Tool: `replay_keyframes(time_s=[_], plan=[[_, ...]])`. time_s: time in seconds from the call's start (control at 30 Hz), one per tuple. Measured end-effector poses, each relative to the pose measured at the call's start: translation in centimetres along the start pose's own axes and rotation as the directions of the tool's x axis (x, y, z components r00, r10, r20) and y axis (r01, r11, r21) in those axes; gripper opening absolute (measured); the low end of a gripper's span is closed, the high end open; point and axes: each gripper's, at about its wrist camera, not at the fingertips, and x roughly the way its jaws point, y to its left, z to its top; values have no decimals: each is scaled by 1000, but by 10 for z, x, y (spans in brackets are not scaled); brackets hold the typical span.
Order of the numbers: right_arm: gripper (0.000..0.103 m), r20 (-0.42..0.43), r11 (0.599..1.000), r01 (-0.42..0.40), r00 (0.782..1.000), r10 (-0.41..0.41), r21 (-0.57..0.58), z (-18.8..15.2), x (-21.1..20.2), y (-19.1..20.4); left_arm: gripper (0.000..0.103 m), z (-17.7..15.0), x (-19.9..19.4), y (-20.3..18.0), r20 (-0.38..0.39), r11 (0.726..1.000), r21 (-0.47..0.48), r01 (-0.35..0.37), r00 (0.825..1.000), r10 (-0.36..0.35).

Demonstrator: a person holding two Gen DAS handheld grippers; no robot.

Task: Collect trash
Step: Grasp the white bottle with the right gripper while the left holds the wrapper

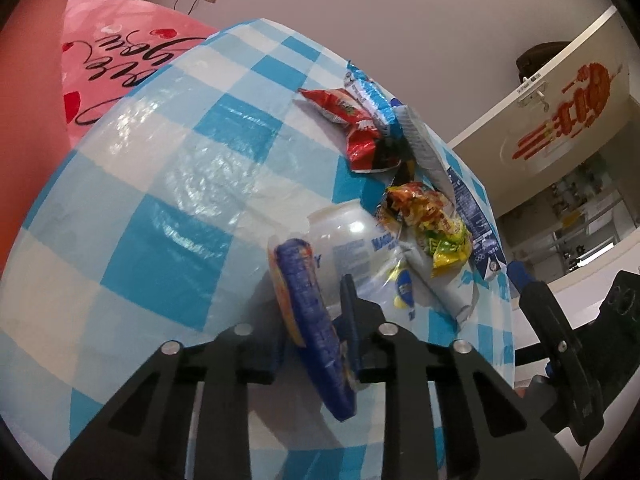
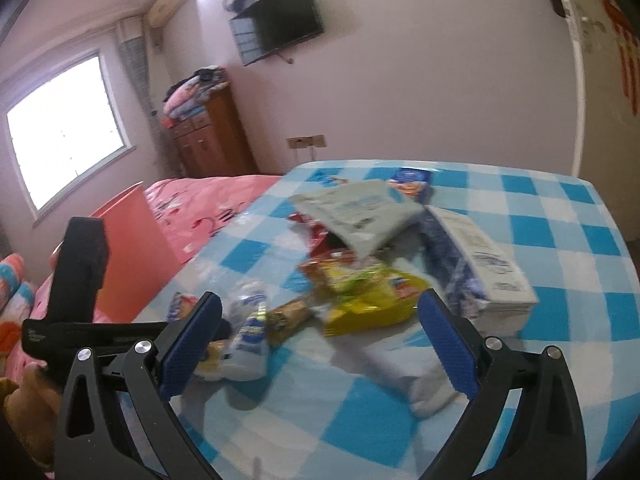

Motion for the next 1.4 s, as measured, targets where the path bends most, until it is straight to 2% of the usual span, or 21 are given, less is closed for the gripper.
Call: replay_keyframes(time_s=[0.07, 0.17, 0.37, 0.43, 0.5, 0.63, 0.7, 0.93, 1.4], plan=[[97, -19, 999, -40, 999, 39, -25, -2, 6, 12, 20, -2, 0, 3, -3, 1000, -5, 3, 1000, -3], [97, -58, 996, -76, 996, 74, -41, -8, 17, 24, 17, -5, -3, 8, -2, 1000, -4, 6, 1000, -6], [96, -132, 993, -120, 984, 121, 11, -18, 40, 30, 15, -7, -8, 13, 4, 1000, 10, 1, 1000, -1], [77, -156, 990, -135, 978, 139, 36, -20, 47, 31, 15, -8, -9, 15, 8, 1000, 17, -1, 1000, 1], [75, -182, 989, -133, 973, 142, 64, -23, 55, 30, 14, -9, -12, 17, 11, 1000, 21, -1, 1000, 0], [62, -194, 988, -133, 970, 144, 73, -22, 60, 32, 14, -10, -15, 23, 17, 1000, 23, 4, 1000, -4], [55, -221, 992, -114, 967, 124, 56, -23, 65, 37, 14, -11, -17, 25, 19, 1000, 25, 6, 1000, -7], [43, -254, 995, -99, 962, 100, 17, -25, 75, 45, 14, -15, -21, 31, 29, 999, 28, 19, 999, -20], [40, -221, 998, -57, 974, 58, 11, -30, 64, 46, 13, -22, -35, 41, 51, 999, 28, 39, 998, -41]])
